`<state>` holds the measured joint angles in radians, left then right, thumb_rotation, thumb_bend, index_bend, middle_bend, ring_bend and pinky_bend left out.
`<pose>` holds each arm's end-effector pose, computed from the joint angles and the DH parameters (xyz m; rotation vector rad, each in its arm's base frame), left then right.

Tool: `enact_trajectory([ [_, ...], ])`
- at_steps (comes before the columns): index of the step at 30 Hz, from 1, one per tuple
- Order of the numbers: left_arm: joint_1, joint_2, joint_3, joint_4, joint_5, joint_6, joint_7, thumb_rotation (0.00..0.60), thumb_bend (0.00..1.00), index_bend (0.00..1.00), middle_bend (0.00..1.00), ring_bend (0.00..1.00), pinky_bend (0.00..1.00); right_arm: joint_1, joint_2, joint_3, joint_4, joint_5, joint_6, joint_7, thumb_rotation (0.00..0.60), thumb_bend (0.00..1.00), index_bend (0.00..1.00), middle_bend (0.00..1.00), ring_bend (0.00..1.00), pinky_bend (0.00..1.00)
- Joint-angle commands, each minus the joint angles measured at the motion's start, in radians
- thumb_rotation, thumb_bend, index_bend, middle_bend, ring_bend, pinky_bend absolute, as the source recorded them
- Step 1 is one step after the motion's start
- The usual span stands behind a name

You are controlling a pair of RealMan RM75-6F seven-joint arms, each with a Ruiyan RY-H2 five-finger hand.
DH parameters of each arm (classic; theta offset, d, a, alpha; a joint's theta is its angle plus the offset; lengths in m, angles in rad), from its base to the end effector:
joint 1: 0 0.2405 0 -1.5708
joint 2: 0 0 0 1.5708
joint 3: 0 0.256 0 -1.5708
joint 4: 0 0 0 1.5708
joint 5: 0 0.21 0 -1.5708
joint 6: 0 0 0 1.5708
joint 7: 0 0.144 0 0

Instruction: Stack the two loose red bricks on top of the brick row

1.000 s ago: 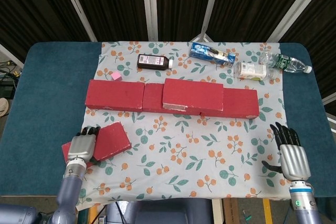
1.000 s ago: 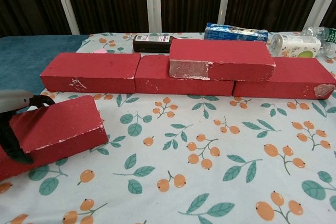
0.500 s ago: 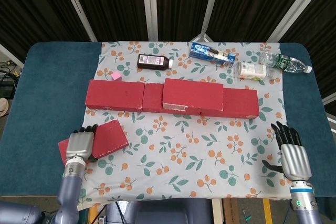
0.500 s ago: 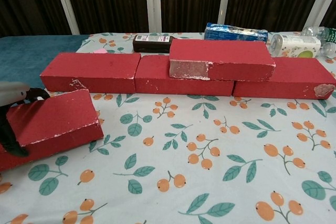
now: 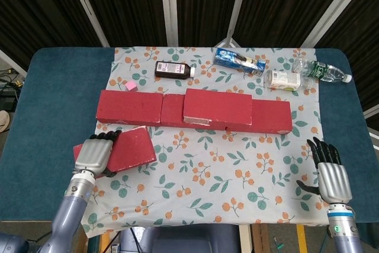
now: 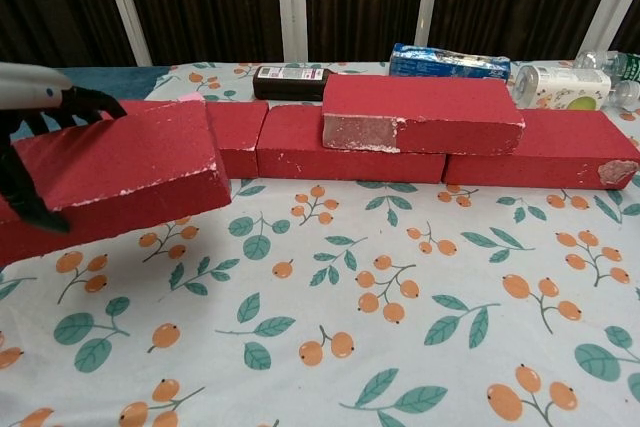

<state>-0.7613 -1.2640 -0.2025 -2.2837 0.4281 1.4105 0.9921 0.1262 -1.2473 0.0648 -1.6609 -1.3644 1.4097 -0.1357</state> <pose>-0.1162 0.2631 0.0691 -1.7161 -1.0799 -0.5001 -0.3000 -0.1933 0.1108 1.3422 -1.0297 0.8616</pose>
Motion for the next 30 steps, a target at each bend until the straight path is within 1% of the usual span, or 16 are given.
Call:
enact_trajectory([
  [1, -0.133, 0.189, -0.13, 0.036, -0.195, -0.264, 0.019, 0.6, 0.1, 0.31, 0.39, 0.17, 0.22, 0.003, -0.006, 0.012, 0.012, 0.029, -0.012, -0.011, 0.6, 0.15, 0.0, 0.0, 0.0, 0.0],
  [2, -0.167, 0.223, -0.149, 0.078, -0.252, -0.336, 0.023, 0.6, 0.1, 0.31, 0.39, 0.17, 0.21, 0.005, -0.009, 0.019, 0.019, 0.047, -0.02, -0.016, 0.6, 0.15, 0.0, 0.0, 0.0, 0.0],
  [3, -0.191, 0.241, -0.158, 0.109, -0.29, -0.385, 0.027, 0.6, 0.1, 0.31, 0.39, 0.17, 0.21, 0.006, -0.011, 0.023, 0.023, 0.058, -0.025, -0.018, 0.6, 0.15, 0.0, 0.0, 0.0, 0.0],
  [5, -0.239, 0.265, -0.167, 0.18, -0.352, -0.472, 0.04, 0.6, 0.1, 0.32, 0.39, 0.17, 0.2, 0.007, -0.017, 0.034, 0.031, 0.079, -0.028, -0.027, 0.6, 0.15, 0.0, 0.0, 0.0, 0.0],
  [9, -0.327, 0.257, -0.146, 0.328, -0.414, -0.592, 0.074, 0.6, 0.1, 0.34, 0.39, 0.17, 0.19, 0.01, -0.029, 0.046, 0.043, 0.11, -0.032, -0.053, 0.6, 0.15, 0.0, 0.0, 0.0, 0.0],
  [12, -0.369, 0.235, -0.124, 0.397, -0.43, -0.626, 0.093, 0.6, 0.1, 0.33, 0.39, 0.17, 0.18, 0.011, -0.034, 0.051, 0.049, 0.125, -0.034, -0.066, 0.6, 0.15, 0.0, 0.0, 0.0, 0.0],
  [14, -0.42, 0.208, -0.093, 0.464, -0.444, -0.645, 0.121, 0.6, 0.1, 0.33, 0.39, 0.17, 0.18, 0.011, -0.04, 0.055, 0.053, 0.139, -0.033, -0.08, 0.6, 0.15, 0.0, 0.0, 0.0, 0.0],
  [22, -0.521, 0.142, -0.031, 0.604, -0.487, -0.669, 0.123, 0.6, 0.1, 0.33, 0.39, 0.16, 0.18, 0.008, -0.046, 0.062, 0.058, 0.158, -0.029, -0.102, 0.6, 0.15, 0.0, 0.0, 0.0, 0.0],
  [30, -0.548, 0.095, 0.013, 0.695, -0.461, -0.687, 0.082, 0.6, 0.1, 0.35, 0.39, 0.16, 0.18, 0.007, -0.049, 0.064, 0.06, 0.162, -0.027, -0.107, 0.6, 0.15, 0.0, 0.0, 0.0, 0.0],
])
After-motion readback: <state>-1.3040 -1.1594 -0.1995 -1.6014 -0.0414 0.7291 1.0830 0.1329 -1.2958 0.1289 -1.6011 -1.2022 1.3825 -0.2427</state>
